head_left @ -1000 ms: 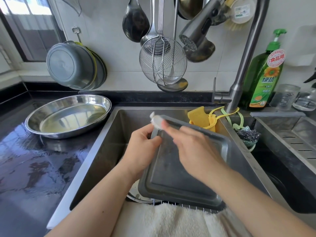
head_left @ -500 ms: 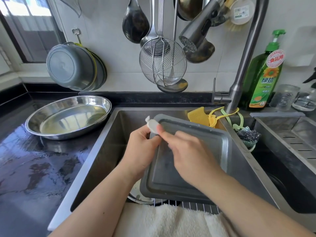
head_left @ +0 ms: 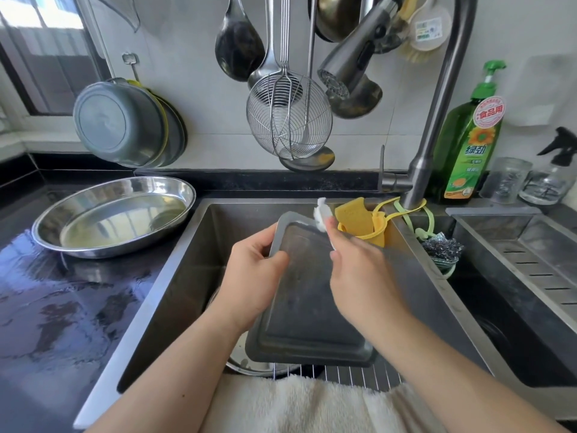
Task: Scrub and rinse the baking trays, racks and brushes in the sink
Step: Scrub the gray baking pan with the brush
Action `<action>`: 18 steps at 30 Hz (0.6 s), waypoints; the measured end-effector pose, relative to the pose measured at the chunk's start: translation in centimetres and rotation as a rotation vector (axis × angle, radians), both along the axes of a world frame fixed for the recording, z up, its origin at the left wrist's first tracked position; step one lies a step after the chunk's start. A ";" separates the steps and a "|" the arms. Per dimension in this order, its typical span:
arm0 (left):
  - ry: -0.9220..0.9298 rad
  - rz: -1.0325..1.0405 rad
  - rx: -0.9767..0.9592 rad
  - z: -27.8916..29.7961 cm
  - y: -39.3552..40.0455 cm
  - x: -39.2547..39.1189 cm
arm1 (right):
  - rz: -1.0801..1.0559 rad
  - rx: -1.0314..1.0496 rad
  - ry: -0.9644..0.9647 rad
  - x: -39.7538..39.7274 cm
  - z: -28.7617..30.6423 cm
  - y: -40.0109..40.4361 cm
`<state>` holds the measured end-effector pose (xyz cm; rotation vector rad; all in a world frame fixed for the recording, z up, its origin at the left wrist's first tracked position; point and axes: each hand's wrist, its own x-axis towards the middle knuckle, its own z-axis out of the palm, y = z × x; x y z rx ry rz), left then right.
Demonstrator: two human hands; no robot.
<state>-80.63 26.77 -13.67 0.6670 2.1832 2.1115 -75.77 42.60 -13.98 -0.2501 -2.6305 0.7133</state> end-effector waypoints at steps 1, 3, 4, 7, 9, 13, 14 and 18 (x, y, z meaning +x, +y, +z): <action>0.000 0.005 0.004 0.0 0.0 0.1 | 0.028 0.004 0.020 0.2 0.1 -0.5; -0.010 0.018 0.015 0.1 0.2 0.4 | 0.097 -0.002 0.081 0.3 0.3 -1.1; -0.009 0.030 0.020 0.1 0.3 0.4 | 0.120 -0.002 0.098 0.2 0.3 -1.0; -0.003 0.059 0.043 0.2 0.3 0.4 | 0.087 0.033 0.086 -0.1 0.0 -0.4; -0.016 0.082 0.077 0.4 0.0 0.4 | -0.023 0.016 0.006 -0.4 -0.2 0.5; -0.062 0.128 0.130 1.0 -0.6 0.4 | -0.235 -0.060 -0.015 -0.5 0.1 2.9; -0.073 0.137 0.136 1.0 -0.6 0.3 | -0.271 -0.089 0.018 -0.2 0.4 3.1; -0.116 0.167 0.181 0.9 -0.5 0.2 | -0.323 -0.316 0.100 0.8 1.1 3.3</action>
